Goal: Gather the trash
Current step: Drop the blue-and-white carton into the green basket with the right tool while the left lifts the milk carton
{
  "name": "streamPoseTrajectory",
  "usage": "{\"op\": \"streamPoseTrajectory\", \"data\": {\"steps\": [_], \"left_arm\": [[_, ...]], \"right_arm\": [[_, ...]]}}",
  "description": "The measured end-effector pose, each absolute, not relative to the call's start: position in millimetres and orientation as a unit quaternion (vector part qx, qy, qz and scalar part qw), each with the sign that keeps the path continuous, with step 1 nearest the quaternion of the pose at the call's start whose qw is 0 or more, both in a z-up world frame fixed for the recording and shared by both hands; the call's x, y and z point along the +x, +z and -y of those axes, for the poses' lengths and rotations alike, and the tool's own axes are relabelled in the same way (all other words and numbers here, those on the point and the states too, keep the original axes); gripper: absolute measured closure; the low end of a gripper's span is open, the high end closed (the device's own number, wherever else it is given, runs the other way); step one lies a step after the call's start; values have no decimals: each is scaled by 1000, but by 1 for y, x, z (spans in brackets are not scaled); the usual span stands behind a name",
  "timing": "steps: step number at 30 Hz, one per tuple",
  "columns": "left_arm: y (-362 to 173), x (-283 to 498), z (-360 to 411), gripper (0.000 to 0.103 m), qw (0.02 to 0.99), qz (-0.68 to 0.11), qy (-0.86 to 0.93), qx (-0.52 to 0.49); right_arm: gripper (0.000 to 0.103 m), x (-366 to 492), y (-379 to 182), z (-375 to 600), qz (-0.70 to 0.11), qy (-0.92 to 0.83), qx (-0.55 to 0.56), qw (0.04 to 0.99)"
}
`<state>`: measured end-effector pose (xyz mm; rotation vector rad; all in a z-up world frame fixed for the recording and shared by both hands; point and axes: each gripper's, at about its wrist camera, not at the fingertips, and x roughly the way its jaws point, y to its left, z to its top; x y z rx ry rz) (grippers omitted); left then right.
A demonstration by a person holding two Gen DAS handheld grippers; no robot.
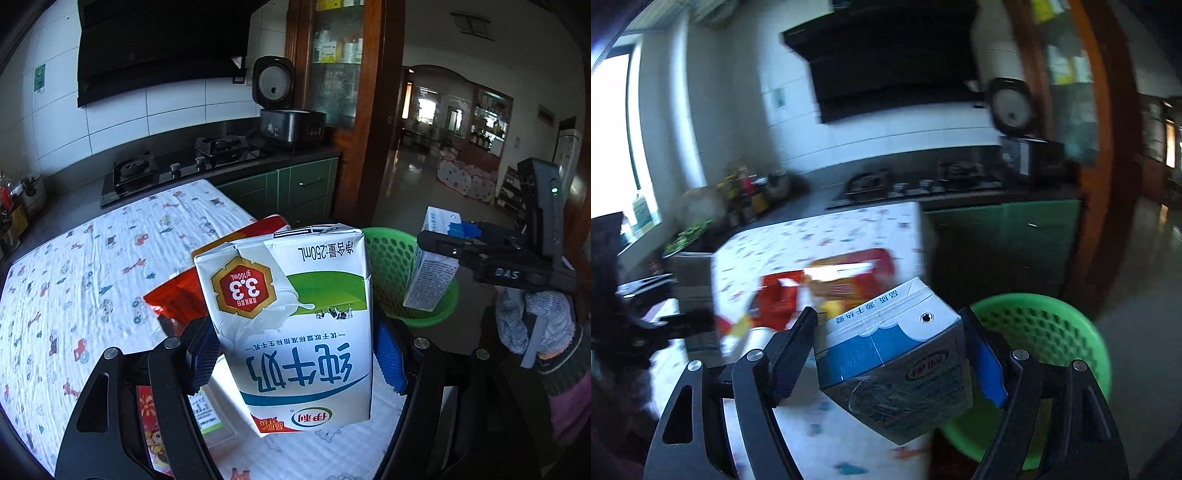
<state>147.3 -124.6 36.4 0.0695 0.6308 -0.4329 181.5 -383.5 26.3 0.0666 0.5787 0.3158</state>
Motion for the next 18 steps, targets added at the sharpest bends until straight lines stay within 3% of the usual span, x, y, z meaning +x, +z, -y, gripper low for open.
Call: {"op": "streamPoseTrajectory", "data": {"steps": [9,18], "left_arm": [[44,178,171,33,919,-305,-244,42],[41,204,207,33,913,-311,-258,55]], "right_arm": [[28,227,-58,442,-360,34,67,930],[28,246,-105,466,-414,2,97,905]]}}
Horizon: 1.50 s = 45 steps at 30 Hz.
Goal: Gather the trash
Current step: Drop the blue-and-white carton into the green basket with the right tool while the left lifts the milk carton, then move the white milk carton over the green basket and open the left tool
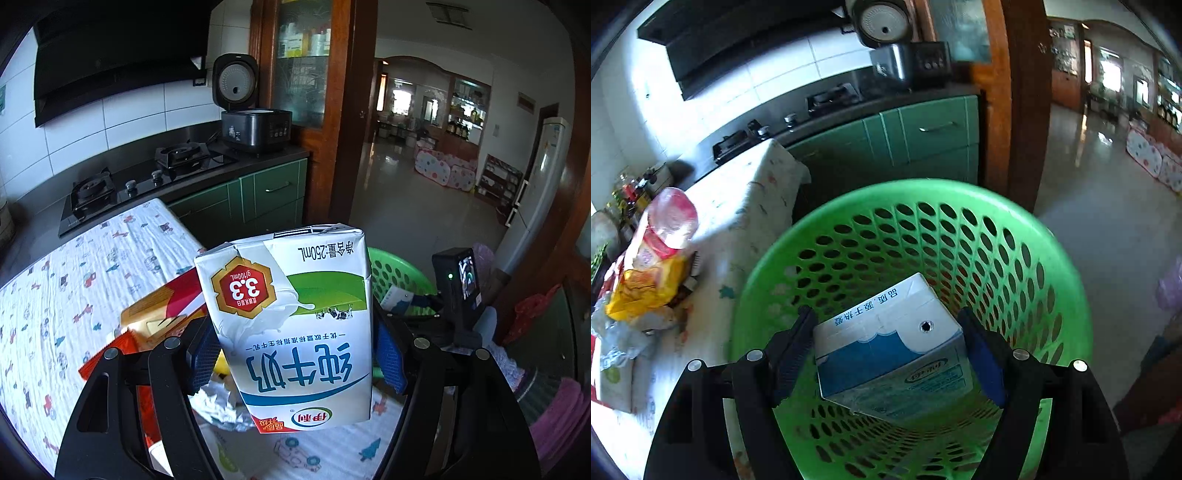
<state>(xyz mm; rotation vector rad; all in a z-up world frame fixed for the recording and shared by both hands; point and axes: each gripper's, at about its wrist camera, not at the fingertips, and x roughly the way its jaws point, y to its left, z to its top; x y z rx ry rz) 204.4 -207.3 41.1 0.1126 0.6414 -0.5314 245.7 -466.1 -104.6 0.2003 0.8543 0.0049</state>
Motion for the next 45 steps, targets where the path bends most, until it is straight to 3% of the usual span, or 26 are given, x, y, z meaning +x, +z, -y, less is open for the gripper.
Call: {"op": "streamPoseTrajectory", "data": {"steps": [10,29,45], "left_arm": [[33,226,238,33,904,-329,-269,53],[-5,246,322,32,874,-369,-303,87],[-23,239,335,31,864,-387,-304,107]], "right_arm": [[28,242,-103,473,-411,2,98,906],[19,128,-46,508,-309,-44,115,943],[18,104,-53,500,-312,-51,107,943]]}}
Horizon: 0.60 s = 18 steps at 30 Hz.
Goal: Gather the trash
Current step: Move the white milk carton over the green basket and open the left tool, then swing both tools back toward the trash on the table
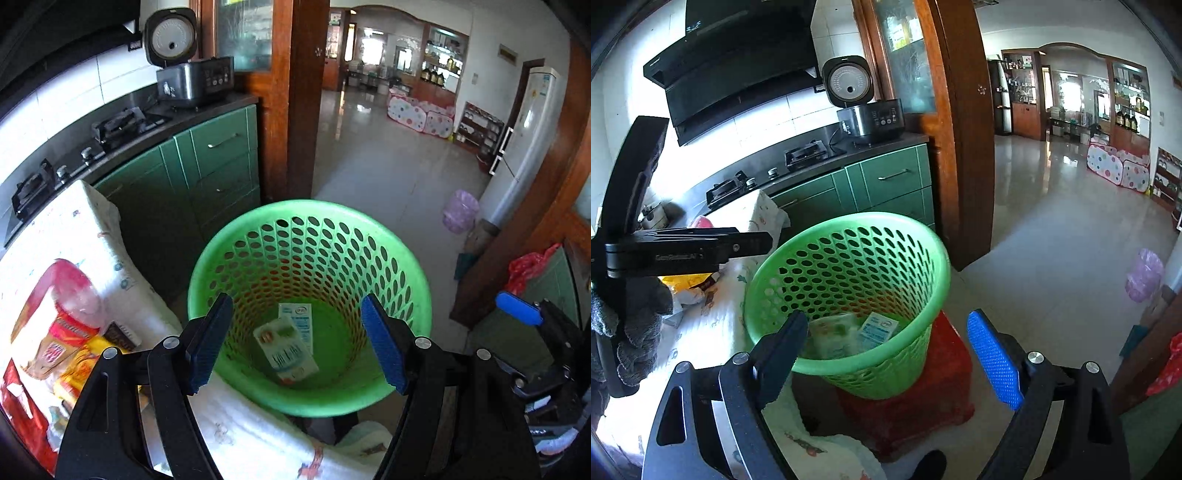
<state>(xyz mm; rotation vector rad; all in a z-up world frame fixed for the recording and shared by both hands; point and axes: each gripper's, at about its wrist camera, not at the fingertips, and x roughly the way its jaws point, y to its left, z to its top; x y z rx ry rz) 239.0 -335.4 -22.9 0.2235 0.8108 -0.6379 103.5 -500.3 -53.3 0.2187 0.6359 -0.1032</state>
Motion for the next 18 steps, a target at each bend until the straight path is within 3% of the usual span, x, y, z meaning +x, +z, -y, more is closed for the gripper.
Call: {"op": "streamPoseTrajectory", "data": {"steps": [18], "left_arm": [[32,181,165,31,925,-335,-167,59]], "right_arm": [[16,116,-24,374,-301,96,55,947]]}}
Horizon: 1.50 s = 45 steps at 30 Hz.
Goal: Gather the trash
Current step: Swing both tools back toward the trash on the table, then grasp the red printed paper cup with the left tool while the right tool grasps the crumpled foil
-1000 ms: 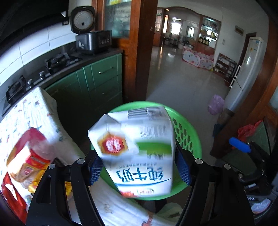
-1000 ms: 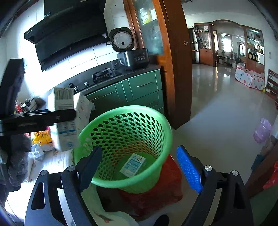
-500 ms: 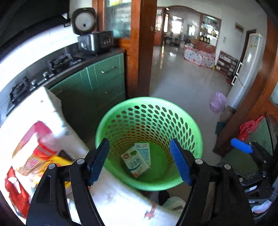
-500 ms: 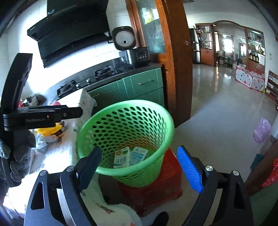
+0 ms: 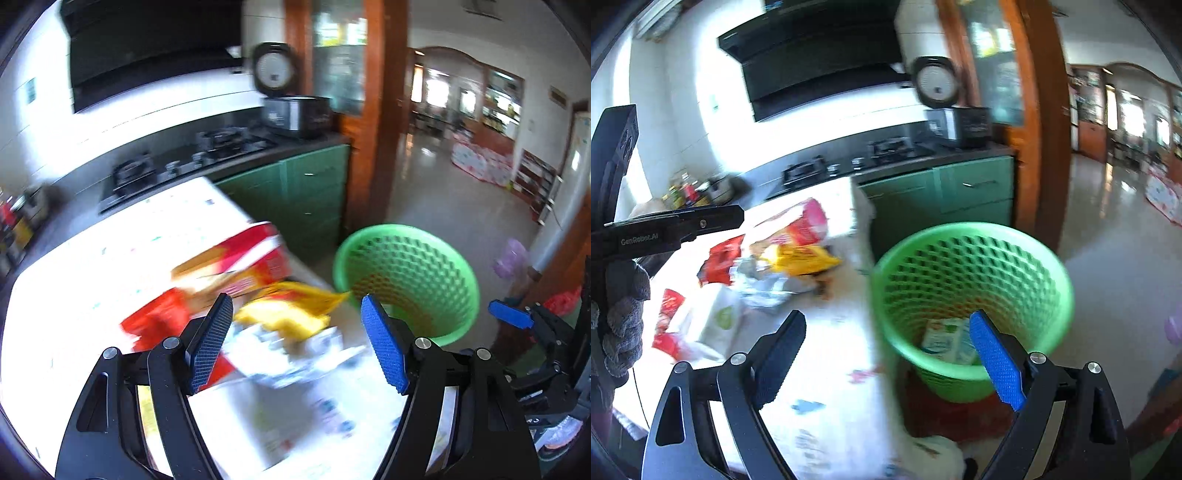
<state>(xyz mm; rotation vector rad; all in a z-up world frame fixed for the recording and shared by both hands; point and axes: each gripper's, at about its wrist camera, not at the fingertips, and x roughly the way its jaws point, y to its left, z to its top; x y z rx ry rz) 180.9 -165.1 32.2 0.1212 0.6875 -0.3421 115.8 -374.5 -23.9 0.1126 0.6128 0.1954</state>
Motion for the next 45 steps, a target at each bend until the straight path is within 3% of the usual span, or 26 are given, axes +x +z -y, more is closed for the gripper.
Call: {"op": "streamPoseTrajectory", "data": {"steps": [7,16,28,32,38,45], "left_arm": [[31,167,88,31,934,-342,-96,28],[19,151,13,31,934,-356,-35,-15],[-17,141,-34,23,918,-391,-17,-71],[-35,147,-37,21,905,-414,-22,-93],[-54,156,-38,20,891,-437,-22,-122],[-66,167,-41,19,879,-450,-22,-155]], "right_arm": [[17,132,-11,309,-296,165,9,941],[27,165,-13,249,-316,224,-51,921],[42,215,-39,211,-363,228,-93,899],[51,224,-50,207,-377,218,-103,894],[74,225,-55,209,-386,222,-94,890],[80,214,-43,213,-370,229,-80,897]]}}
